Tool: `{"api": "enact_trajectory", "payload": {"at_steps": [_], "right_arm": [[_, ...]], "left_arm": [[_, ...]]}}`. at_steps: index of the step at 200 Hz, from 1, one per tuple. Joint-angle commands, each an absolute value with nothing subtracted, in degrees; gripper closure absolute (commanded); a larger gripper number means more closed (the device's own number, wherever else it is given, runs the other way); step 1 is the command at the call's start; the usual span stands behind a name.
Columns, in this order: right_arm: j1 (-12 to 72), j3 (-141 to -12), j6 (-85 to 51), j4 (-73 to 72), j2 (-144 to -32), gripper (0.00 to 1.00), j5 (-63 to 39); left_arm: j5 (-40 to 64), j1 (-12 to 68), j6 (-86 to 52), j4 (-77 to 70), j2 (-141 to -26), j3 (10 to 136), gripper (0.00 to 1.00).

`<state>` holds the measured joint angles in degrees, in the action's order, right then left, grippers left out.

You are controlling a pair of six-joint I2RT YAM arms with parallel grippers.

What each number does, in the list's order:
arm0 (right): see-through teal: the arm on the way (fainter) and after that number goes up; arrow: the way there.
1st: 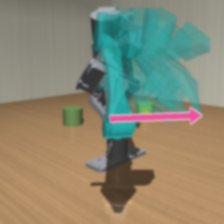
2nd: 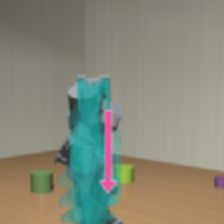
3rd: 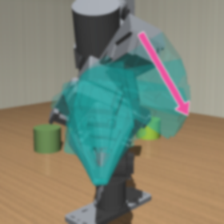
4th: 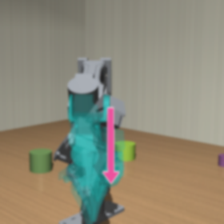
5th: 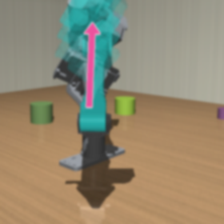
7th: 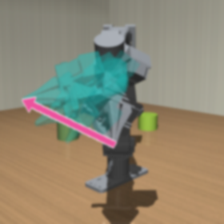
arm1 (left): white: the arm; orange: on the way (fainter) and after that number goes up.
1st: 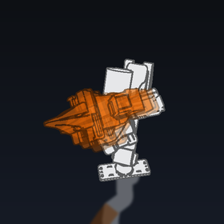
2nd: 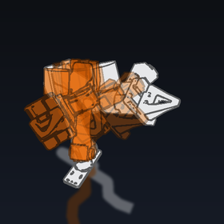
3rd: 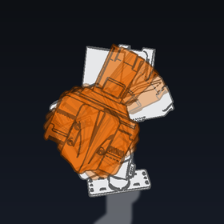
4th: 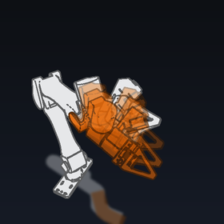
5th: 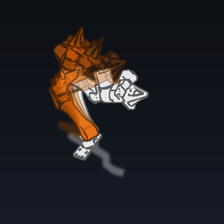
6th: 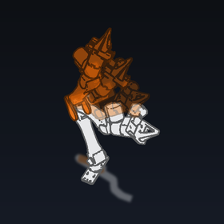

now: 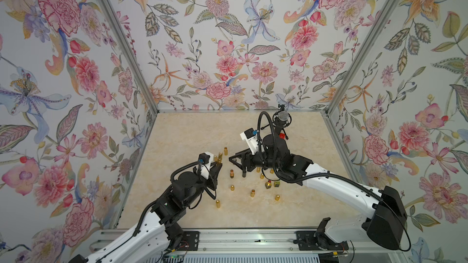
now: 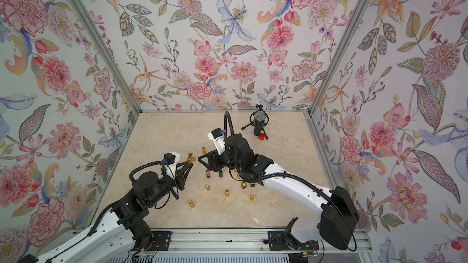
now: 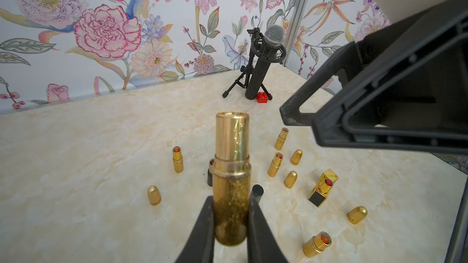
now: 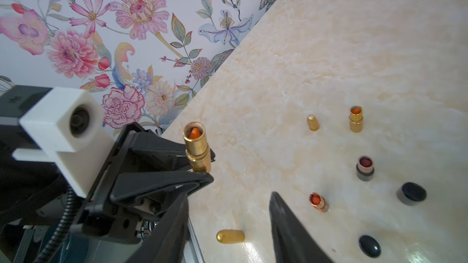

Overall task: Open the lipstick cap
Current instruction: Place the lipstick at the center of the board.

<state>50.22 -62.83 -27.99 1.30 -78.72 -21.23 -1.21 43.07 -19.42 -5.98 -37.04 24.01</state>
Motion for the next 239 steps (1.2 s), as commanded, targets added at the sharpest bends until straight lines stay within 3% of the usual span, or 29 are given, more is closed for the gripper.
{"api": "enact_trajectory", "payload": {"at_steps": [1, 80, 161, 239], "right_arm": [[50.3, -66.2, -32.6, 3.0, -78.4, 0.43, -27.3], [50.0, -69.7, -33.0, 3.3, -84.0, 0.50, -27.8], [50.3, -70.6, -31.9, 3.3, -86.5, 0.67, -27.3], [50.6, -71.0, -31.8, 3.4, -87.4, 0.71, -29.0]], "left_arm": [[2.2, 42.5, -17.2, -10.2, -38.2, 23.8, 0.97], [5.0, 42.6, -16.3, -10.9, -40.0, 24.7, 0.98], [6.2, 42.5, -15.9, -10.5, -41.0, 25.3, 0.98], [6.0, 42.6, -15.9, -10.2, -40.5, 25.2, 0.98]]}}
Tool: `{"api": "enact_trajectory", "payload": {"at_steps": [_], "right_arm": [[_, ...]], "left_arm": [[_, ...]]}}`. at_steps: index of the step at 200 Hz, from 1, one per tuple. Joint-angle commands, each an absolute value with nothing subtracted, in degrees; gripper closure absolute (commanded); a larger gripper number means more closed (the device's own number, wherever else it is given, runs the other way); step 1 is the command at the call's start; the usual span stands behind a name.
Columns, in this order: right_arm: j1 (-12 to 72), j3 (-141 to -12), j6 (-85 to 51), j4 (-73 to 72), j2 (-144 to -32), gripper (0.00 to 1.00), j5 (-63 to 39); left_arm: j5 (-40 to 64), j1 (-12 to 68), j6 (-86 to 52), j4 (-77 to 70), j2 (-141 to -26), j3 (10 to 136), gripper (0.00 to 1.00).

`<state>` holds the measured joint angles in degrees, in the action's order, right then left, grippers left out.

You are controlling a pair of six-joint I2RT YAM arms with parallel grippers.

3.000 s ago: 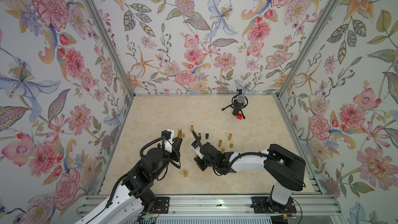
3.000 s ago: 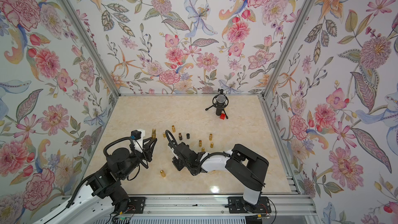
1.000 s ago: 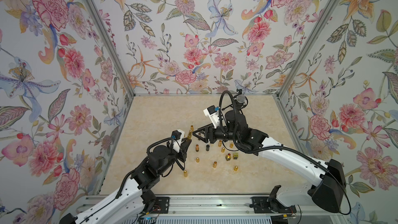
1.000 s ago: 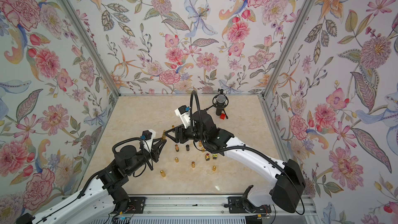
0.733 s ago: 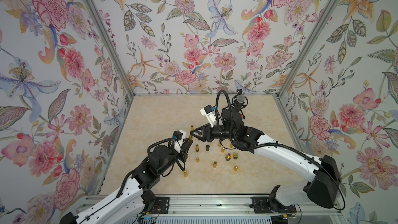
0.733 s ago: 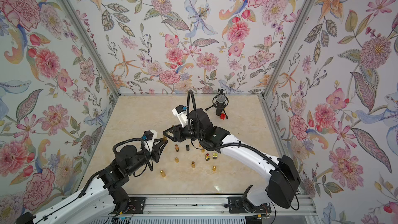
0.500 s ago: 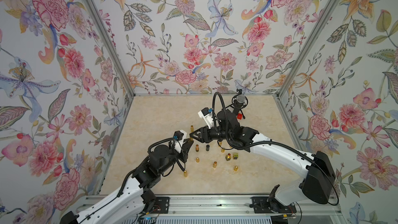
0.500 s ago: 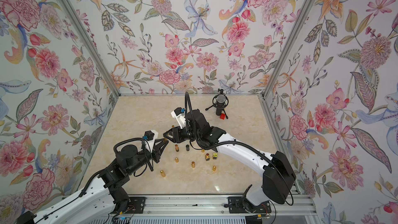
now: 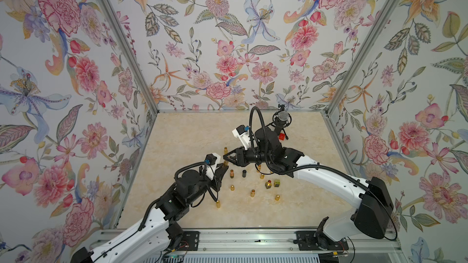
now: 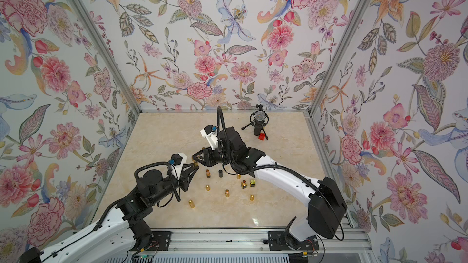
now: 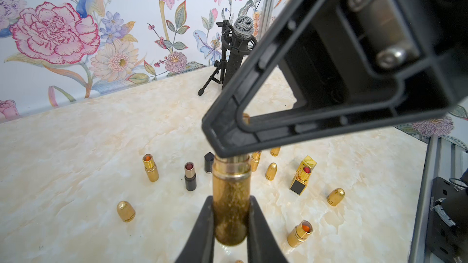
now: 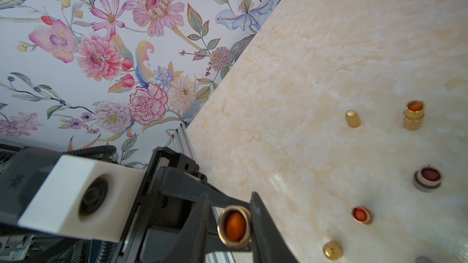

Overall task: Open the lipstick cap
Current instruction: Place the lipstick at the center of the board.

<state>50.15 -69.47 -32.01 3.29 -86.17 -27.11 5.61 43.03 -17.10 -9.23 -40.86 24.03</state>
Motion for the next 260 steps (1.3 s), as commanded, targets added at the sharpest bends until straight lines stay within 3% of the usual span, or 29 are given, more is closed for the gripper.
{"api": "enact_trajectory", "payload": {"at_steps": [1, 53, 75, 89, 100, 113, 126, 143, 194, 260], "right_arm": [[50.6, -70.9, -31.8, 3.4, -87.4, 0.72, -29.0], [50.7, -70.8, -31.5, 3.3, -87.1, 0.79, -28.7], [50.6, -70.8, -31.0, 3.3, -86.8, 0.80, -28.0], [50.6, -71.0, -30.5, 3.3, -86.6, 0.80, -27.2], [50.5, -71.3, -29.9, 3.3, -86.6, 0.80, -26.5], [50.3, -71.5, -29.4, 3.3, -86.5, 0.80, -25.2], [50.3, -71.8, -28.0, 3.5, -86.7, 0.80, -23.0], [50.3, -72.0, -25.4, 3.5, -87.5, 0.80, -19.4], [54.2, -74.1, -13.8, 3.4, -94.0, 0.80, -4.3], [58.0, -75.1, -5.8, -2.2, -104.9, 0.79, 0.7]], "left_arm": [[6.0, 42.6, -15.9, -10.2, -40.5, 25.2, 0.98], [5.5, 42.5, -15.9, -9.9, -40.5, 25.3, 0.98], [5.0, 42.5, -16.2, -9.4, -40.4, 25.2, 0.92], [4.7, 42.5, -16.3, -8.8, -40.2, 25.3, 0.78], [4.2, 42.5, -16.5, -8.2, -39.7, 25.3, 0.52], [3.6, 42.5, -17.0, -7.4, -38.9, 25.3, 0.36], [2.5, 42.5, -18.1, -5.9, -37.8, 25.3, 0.14], [0.6, 42.5, -20.0, -2.9, -36.2, 25.3, 0.04], [-10.5, 42.5, -32.1, 10.2, -31.6, 25.5, 0.01], [-22.2, 42.6, -46.2, 24.5, -23.7, 25.4, 0.01]]}}
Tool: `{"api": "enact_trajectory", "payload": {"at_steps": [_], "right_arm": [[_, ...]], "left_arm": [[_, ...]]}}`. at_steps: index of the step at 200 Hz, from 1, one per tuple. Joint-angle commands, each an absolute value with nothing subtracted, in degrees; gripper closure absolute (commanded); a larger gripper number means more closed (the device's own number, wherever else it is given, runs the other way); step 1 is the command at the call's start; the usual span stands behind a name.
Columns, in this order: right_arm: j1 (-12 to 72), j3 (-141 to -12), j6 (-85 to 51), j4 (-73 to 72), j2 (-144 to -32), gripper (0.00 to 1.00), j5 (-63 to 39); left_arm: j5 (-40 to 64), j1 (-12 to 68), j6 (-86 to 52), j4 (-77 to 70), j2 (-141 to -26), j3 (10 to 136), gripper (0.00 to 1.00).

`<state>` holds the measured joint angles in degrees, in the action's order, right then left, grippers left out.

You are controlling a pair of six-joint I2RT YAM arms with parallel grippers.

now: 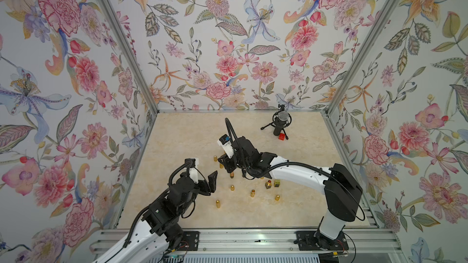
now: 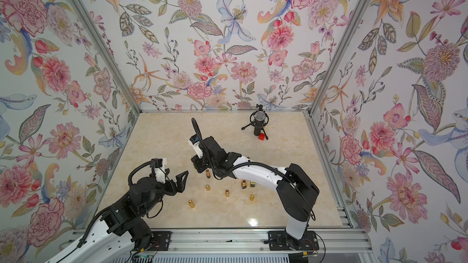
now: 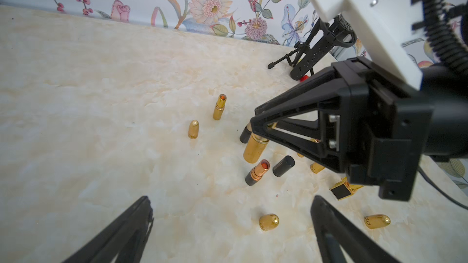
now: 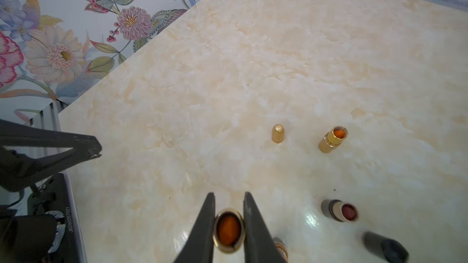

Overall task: Open the lipstick cap
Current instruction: Place the lipstick at the center of the board.

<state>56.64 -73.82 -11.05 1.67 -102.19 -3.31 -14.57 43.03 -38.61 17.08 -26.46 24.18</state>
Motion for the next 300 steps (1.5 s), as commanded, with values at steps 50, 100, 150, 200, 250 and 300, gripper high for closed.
{"api": "enact_trajectory", "payload": {"at_steps": [50, 100, 150, 200, 250, 300], "right_arm": [[60.3, -73.5, -1.6, -9.7, -111.0, 0.79, 2.4], [60.5, -73.2, -0.5, -11.1, -114.9, 0.79, 2.2], [60.8, -70.9, 0.4, -14.3, -116.5, 0.79, 3.6], [61.1, -68.5, 0.8, -17.4, -117.0, 0.78, 4.2], [61.2, -67.0, -0.1, -19.0, -117.1, 0.76, 4.6], [61.3, -66.0, -0.5, -19.6, -116.9, 0.75, 5.0]], "left_arm": [[-27.6, 42.5, -48.3, 29.6, -22.5, 26.8, 0.01], [-28.6, 42.5, -48.0, 29.2, -22.6, 26.5, 0.01], [-28.7, 42.5, -47.7, 28.4, -22.4, 25.9, 0.01], [-28.7, 42.5, -47.7, 28.2, -22.6, 25.5, 0.01], [-28.4, 42.5, -47.7, 28.0, -22.7, 25.1, 0.01], [-28.4, 42.5, -47.7, 27.9, -22.7, 24.9, 0.01]]}}
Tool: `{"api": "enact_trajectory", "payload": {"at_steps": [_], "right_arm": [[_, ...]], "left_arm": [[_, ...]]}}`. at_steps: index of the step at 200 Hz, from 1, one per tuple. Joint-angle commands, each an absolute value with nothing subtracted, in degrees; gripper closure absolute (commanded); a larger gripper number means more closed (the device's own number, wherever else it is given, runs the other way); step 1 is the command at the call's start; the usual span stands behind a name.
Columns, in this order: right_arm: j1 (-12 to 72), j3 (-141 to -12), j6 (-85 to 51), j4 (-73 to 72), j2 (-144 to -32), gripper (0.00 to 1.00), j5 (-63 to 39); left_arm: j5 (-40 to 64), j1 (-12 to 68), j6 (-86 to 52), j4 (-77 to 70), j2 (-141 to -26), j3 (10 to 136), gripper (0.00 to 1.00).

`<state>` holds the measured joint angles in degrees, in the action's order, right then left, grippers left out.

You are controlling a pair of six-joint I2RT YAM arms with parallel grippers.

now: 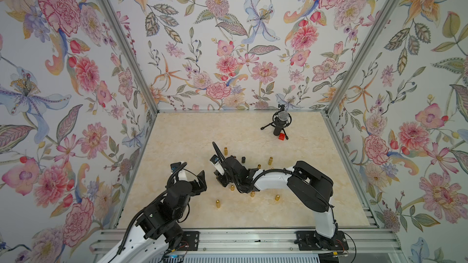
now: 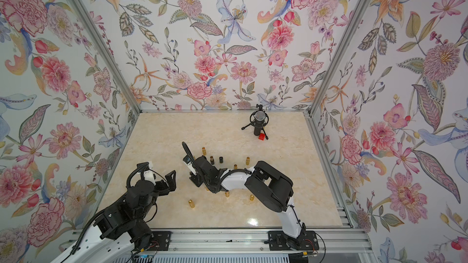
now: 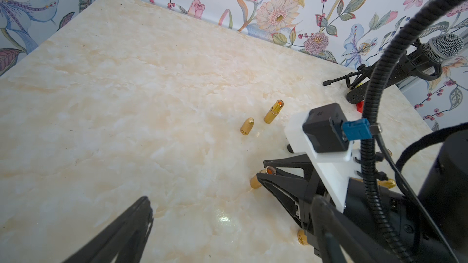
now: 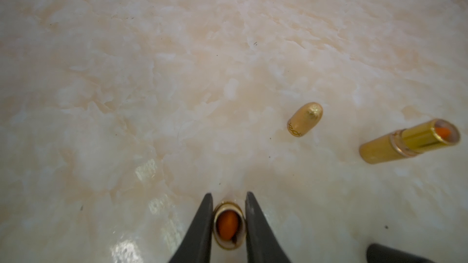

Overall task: Open the lipstick cap
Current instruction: Place the lipstick at the center of the board.

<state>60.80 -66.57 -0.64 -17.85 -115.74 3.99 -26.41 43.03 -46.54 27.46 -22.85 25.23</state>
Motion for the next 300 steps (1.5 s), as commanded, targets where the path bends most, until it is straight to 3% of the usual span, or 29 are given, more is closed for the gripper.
{"api": "enact_trajectory", "payload": {"at_steps": [1, 99, 228, 300], "right_arm": [[61.3, -66.0, -0.6, -19.5, -116.9, 0.74, 5.0], [61.2, -67.9, -0.1, -17.8, -114.6, 0.64, 4.5], [61.6, -70.1, 0.3, -14.8, -110.8, 0.63, 4.7], [62.8, -68.2, -2.0, -6.6, -100.3, 0.59, 4.9]], "left_arm": [[-28.4, 42.5, -47.7, 27.9, -22.7, 25.0, 0.01], [-28.7, 42.5, -47.6, 28.1, -21.5, 25.1, 0.01], [-29.1, 42.4, -47.2, 27.9, -21.4, 25.3, 0.01], [-30.5, 42.4, -45.7, 29.5, -21.6, 28.9, 0.01]]}}
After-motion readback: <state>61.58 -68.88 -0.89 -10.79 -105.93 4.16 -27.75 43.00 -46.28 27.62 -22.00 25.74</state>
